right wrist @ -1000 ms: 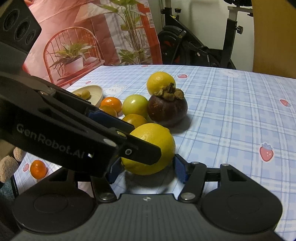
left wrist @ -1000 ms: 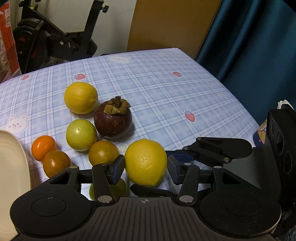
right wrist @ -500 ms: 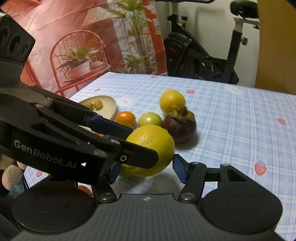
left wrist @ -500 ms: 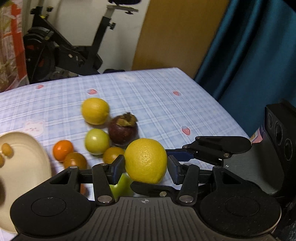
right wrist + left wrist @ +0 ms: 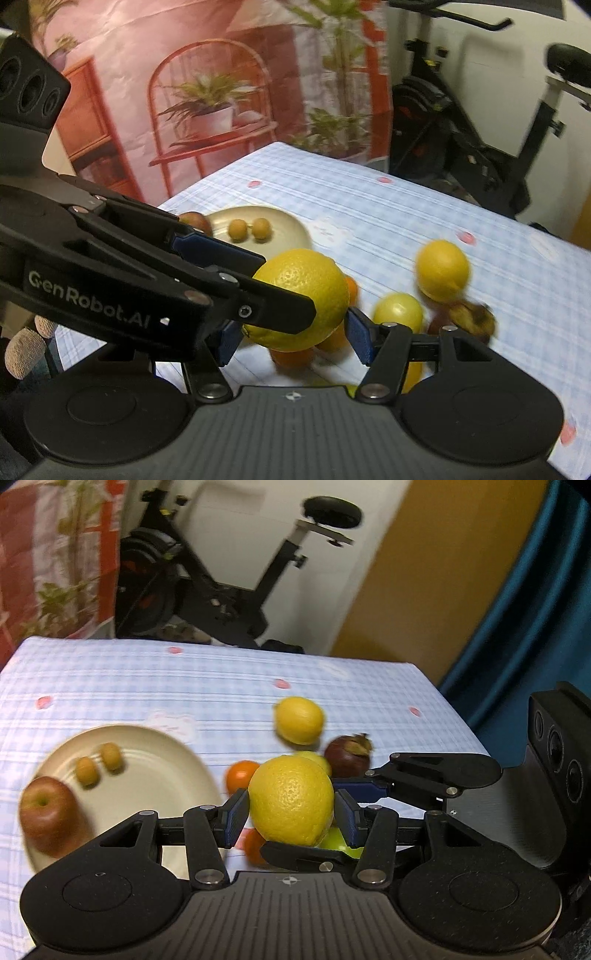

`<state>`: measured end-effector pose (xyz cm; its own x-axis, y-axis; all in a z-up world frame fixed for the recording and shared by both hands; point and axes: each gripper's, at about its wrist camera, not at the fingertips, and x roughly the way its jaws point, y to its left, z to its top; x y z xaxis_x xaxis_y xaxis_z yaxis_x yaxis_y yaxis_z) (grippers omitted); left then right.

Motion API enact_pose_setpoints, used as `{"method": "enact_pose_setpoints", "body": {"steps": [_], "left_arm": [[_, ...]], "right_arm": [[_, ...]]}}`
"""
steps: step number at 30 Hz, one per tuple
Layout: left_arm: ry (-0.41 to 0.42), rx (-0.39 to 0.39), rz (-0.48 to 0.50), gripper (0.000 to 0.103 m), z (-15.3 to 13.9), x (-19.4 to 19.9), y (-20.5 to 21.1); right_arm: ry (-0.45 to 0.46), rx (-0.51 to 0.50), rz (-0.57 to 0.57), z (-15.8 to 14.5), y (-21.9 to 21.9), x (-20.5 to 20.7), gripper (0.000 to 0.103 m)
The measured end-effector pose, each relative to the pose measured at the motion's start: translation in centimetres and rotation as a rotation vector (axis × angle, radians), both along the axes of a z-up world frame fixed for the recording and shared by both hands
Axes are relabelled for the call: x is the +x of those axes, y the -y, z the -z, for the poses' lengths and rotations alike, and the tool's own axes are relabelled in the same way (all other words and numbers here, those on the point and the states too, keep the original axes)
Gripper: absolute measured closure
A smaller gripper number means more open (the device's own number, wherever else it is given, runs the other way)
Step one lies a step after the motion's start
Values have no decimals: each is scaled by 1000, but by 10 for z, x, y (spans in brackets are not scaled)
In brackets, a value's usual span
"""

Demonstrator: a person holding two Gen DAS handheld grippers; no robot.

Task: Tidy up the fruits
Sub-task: 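Carry the lemon in the left gripper over the cream plate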

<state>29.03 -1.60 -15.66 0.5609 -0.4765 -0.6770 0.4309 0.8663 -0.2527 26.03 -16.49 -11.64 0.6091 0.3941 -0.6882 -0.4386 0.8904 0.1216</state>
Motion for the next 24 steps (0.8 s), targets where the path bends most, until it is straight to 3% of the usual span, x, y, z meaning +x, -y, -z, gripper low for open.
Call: {"method": "enact_pose_setpoints", "body": {"steps": [13, 24], "left_arm": [[-28, 10, -133, 50, 15, 40, -64], [-52, 29, -203, 51, 19, 72, -88]], "right_arm": [[-39, -59, -148, 27, -67, 65, 41], [-74, -64, -175, 53, -100, 105, 42]]}}
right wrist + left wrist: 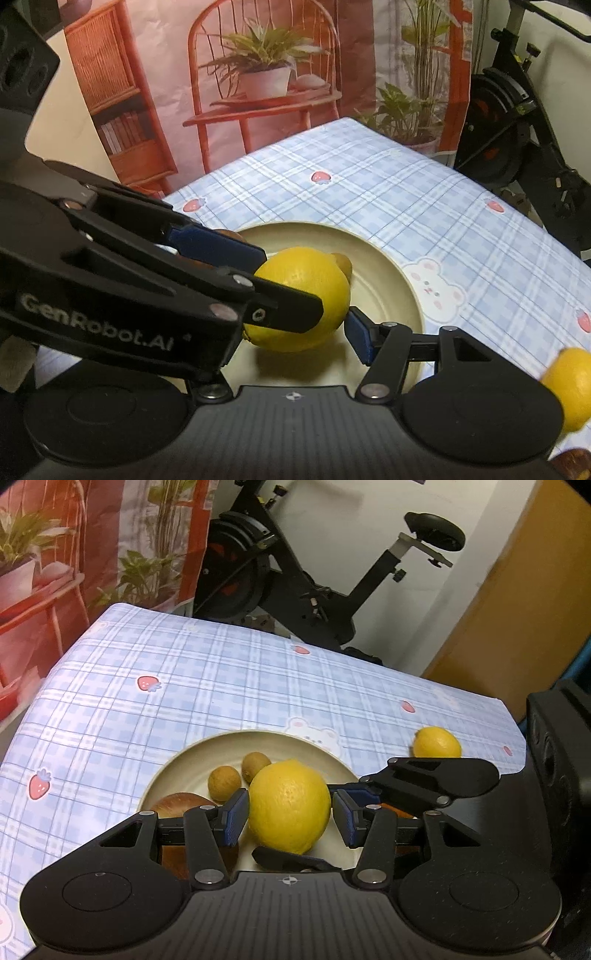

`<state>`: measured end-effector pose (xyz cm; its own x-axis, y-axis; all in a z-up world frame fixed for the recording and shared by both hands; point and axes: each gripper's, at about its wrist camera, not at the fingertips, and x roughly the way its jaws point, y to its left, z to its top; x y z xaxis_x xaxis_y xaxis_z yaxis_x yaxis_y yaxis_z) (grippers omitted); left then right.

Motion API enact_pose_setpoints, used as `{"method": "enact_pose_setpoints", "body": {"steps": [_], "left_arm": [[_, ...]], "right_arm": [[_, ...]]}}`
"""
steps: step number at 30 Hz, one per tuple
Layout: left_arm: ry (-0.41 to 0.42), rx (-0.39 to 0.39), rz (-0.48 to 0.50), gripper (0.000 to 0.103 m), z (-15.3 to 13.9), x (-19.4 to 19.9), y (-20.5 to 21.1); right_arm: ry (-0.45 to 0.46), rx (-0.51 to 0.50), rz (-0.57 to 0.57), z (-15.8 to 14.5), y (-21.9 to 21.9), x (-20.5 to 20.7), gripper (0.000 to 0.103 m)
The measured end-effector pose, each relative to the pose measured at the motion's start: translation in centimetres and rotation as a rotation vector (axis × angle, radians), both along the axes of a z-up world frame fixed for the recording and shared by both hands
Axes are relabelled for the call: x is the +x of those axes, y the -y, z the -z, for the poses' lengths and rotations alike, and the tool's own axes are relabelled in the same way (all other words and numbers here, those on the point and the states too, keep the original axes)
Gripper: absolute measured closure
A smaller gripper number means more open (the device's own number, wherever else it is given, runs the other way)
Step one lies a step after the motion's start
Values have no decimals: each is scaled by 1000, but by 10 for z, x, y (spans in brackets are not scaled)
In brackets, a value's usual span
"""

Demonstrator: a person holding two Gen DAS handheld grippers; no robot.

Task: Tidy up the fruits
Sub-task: 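Carry the lemon in the left gripper over the cream plate, then open the left gripper to set the lemon on the plate, withdraw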

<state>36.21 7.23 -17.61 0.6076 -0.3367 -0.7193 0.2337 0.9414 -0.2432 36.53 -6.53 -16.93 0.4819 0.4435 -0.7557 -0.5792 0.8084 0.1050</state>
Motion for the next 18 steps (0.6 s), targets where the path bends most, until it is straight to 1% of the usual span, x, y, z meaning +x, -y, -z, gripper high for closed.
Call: {"method": "enact_pose_setpoints", "body": {"steps": [3, 7, 13, 18], "left_arm": [[0, 4, -6, 51, 2, 3, -1], [-2, -15, -15, 51, 4, 4, -9], [3, -6, -34, 51, 4, 9, -13], [33, -6, -62, 51, -4, 8, -18]], "right_arm": [[-12, 0, 7, 6, -4, 6, 42], [-20, -2, 12, 11, -8, 12, 42], [-3, -13, 6, 9, -15, 16, 42], [14, -39, -4, 9, -19, 18, 42]]}}
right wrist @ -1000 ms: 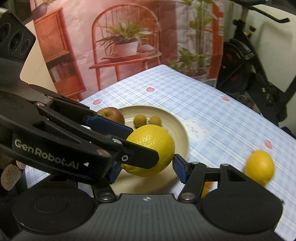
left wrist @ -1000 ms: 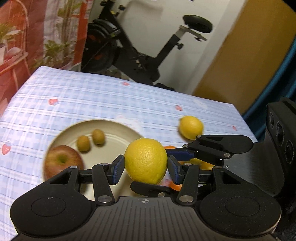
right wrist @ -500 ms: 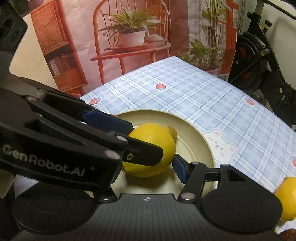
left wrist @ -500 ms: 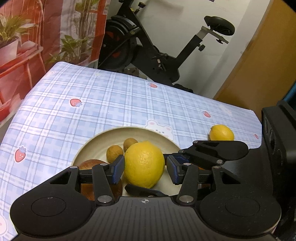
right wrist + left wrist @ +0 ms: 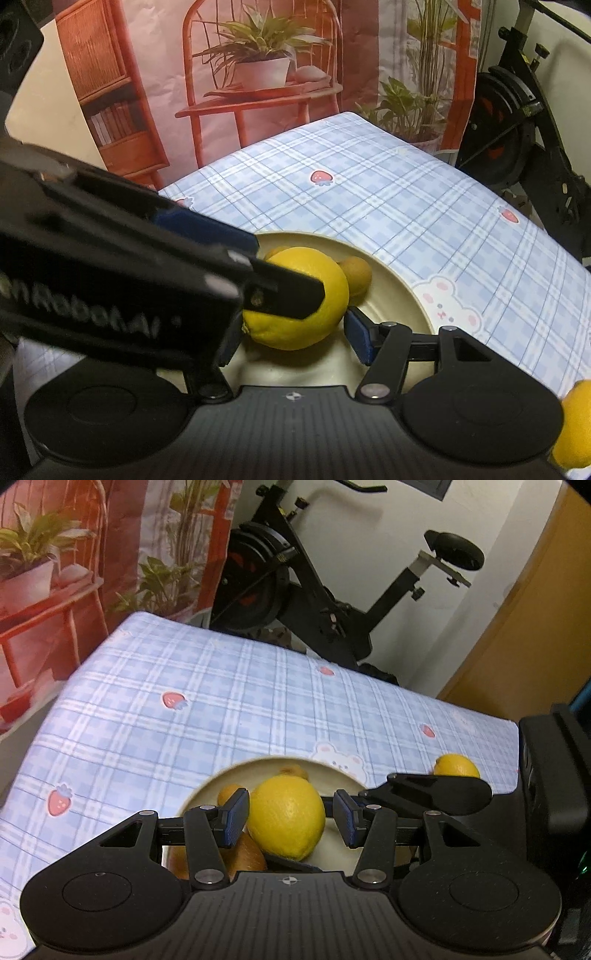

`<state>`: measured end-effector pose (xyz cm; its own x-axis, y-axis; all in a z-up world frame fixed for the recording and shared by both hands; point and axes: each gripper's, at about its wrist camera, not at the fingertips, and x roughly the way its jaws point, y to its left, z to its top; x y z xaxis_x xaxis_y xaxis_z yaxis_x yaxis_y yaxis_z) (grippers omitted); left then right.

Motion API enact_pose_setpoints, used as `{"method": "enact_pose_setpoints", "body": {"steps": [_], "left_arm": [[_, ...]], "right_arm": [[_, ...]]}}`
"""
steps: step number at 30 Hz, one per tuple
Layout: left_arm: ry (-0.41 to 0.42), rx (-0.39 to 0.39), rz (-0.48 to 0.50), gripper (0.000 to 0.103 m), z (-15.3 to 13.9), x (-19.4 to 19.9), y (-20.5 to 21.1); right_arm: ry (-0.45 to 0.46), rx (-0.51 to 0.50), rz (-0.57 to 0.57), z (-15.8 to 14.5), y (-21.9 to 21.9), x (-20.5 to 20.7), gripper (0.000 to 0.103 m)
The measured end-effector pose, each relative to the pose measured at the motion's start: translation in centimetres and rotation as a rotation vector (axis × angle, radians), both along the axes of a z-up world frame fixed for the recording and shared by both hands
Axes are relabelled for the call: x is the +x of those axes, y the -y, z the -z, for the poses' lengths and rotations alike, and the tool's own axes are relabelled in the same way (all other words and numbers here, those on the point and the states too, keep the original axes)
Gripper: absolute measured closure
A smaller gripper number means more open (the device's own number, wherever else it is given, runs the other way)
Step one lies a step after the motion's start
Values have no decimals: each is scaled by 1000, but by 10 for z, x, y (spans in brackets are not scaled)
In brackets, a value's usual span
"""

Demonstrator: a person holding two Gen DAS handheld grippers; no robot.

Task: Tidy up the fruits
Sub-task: 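Open the left gripper to set the lemon on the plate, withdraw, then move the left gripper to the second yellow lemon on the table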

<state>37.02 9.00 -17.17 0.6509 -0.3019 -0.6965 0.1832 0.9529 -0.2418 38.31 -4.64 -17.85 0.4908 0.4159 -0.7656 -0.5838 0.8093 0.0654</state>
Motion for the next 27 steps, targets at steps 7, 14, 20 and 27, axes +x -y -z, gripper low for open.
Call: {"method": "enact_pose_setpoints", "body": {"steps": [7, 14, 20, 27], "left_arm": [[12, 19, -16, 51, -6, -2, -3], [38, 42, -18, 51, -20, -9, 3], [71, 68, -15, 51, -41, -18, 16], [111, 95, 25, 51, -62, -31, 46]], "right_arm": [[9, -9, 10, -2, 0, -1, 42], [39, 2, 17, -18, 10, -9, 42], [80, 27, 55, -40, 36, -21, 42], [144, 46, 148, -68, 91, -41, 42]]}}
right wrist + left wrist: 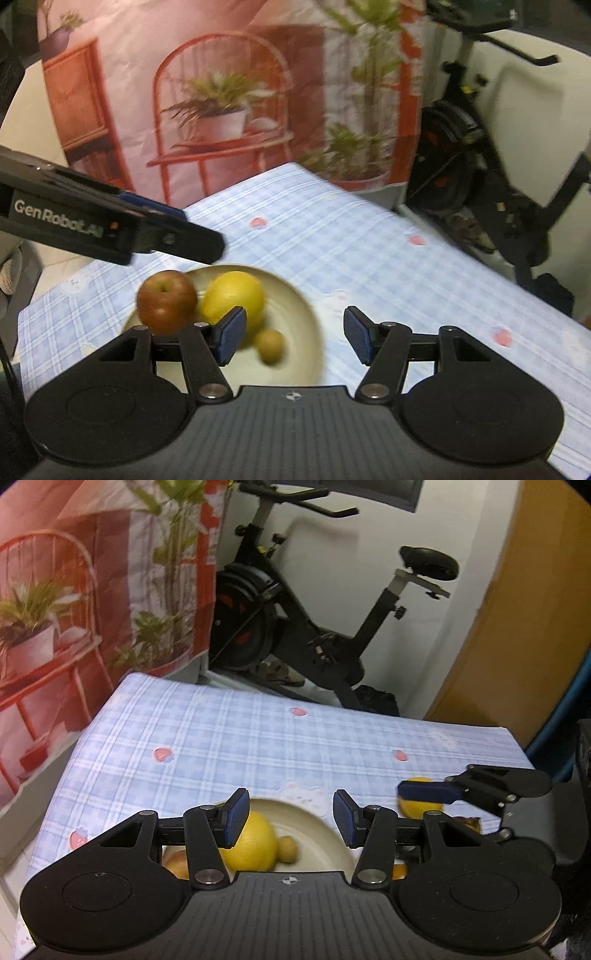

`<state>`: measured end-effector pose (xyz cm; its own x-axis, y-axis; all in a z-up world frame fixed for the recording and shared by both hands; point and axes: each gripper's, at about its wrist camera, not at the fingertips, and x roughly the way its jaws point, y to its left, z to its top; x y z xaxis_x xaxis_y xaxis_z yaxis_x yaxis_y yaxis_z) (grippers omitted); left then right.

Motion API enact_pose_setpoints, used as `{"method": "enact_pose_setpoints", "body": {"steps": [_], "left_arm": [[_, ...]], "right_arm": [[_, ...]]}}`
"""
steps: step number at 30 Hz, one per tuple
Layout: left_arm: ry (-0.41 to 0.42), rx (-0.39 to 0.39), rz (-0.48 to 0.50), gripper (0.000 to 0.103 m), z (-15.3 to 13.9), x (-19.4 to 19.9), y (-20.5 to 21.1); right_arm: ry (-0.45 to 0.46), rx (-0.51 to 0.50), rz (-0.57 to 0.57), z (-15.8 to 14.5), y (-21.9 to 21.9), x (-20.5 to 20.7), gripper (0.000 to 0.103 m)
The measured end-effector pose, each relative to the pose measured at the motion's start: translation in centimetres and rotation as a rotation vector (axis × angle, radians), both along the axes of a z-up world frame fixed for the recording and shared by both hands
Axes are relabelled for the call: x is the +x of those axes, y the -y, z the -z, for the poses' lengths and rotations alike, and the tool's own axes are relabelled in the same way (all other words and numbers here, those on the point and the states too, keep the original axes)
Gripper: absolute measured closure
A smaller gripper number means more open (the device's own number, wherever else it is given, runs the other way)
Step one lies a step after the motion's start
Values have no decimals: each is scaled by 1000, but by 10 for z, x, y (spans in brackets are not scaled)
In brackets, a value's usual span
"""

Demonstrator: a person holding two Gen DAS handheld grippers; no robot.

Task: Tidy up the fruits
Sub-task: 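Move the left gripper to the second yellow lemon on the table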

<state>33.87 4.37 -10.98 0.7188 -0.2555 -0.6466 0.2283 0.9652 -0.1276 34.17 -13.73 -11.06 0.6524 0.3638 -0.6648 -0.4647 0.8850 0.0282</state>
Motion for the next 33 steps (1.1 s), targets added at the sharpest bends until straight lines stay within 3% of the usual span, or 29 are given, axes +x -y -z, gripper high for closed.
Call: {"method": "enact_pose_setpoints", "body": {"steps": [9, 16, 24, 33], "left_arm": [[14, 11, 71, 51, -4, -12, 48], [3, 27, 145, 50, 5, -16, 81], [-33, -6, 160, 50, 15, 3, 94], [-101, -40, 167, 50, 37, 43, 110]], "right_arm": [[44, 13, 143, -19, 83, -35, 42], [43, 23, 217, -15, 132, -57, 42], [37, 26, 242, -2, 158, -59, 42], [-1, 62, 234, 19, 163, -23, 42]]}}
